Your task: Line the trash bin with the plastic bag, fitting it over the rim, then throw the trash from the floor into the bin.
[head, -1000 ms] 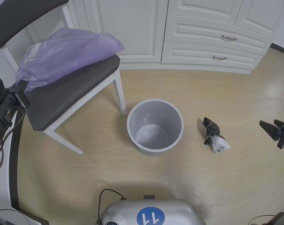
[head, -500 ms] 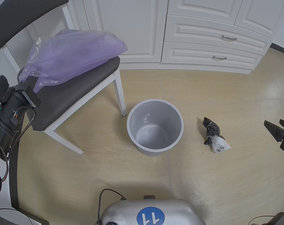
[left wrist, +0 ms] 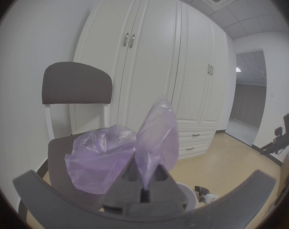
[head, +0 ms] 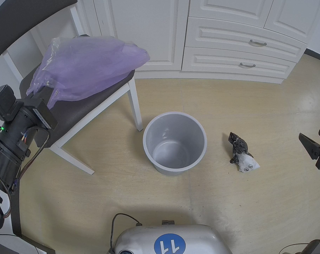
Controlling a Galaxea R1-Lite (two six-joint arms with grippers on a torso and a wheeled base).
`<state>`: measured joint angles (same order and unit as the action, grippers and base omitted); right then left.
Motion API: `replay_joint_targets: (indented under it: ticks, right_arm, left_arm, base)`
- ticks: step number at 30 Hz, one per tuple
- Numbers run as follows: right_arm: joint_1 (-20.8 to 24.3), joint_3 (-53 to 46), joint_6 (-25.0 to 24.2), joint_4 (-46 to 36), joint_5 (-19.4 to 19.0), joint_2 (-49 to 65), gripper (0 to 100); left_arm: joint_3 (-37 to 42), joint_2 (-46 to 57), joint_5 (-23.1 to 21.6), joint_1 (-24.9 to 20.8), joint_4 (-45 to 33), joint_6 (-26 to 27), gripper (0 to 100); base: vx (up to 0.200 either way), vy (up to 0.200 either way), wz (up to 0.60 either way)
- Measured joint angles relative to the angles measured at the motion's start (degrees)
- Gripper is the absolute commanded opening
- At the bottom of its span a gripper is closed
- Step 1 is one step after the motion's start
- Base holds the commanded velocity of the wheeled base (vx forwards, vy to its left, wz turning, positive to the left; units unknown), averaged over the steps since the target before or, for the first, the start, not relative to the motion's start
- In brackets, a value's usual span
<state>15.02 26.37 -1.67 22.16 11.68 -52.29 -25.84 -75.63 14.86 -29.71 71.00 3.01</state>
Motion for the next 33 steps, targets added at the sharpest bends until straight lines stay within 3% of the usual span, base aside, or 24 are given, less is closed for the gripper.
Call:
replay_joint_targets:
  ticks: [5,14,19,25,33]
  right_arm:
    - [5.0,-0.7,0.1,0.5,3.5,0.3,100]
    - [8.5,-2.8,-0.4,0.5,2.5,0.0,100]
    - [9.8,-2.8,1.6,0.5,2.6,0.4,100]
    - [10.4,-2.8,4.1,0.4,2.4,2.1,100]
    - [10.6,-3.7,2.6,0.6,1.5,3.0,100]
  left_arm:
    - [1.0,0.7,0.1,-0.6,0.0,0.4,0]
    - [3.9,1.1,0.0,-2.0,0.0,-3.6,0]
    - [4.4,2.0,0.0,-5.8,0.0,-2.1,0]
    - [5.3,4.4,0.7,-13.4,0.0,0.6,0]
    - [5.6,6.7,0.8,-20.0,0.1,1.6,0]
  base:
    - [0.0,0.0,0.0]
    - [0.0,0.0,0.0]
    - [0.0,0.0,0.0]
    - [0.0,0.0,0.0]
    - [0.0,0.0,0.0]
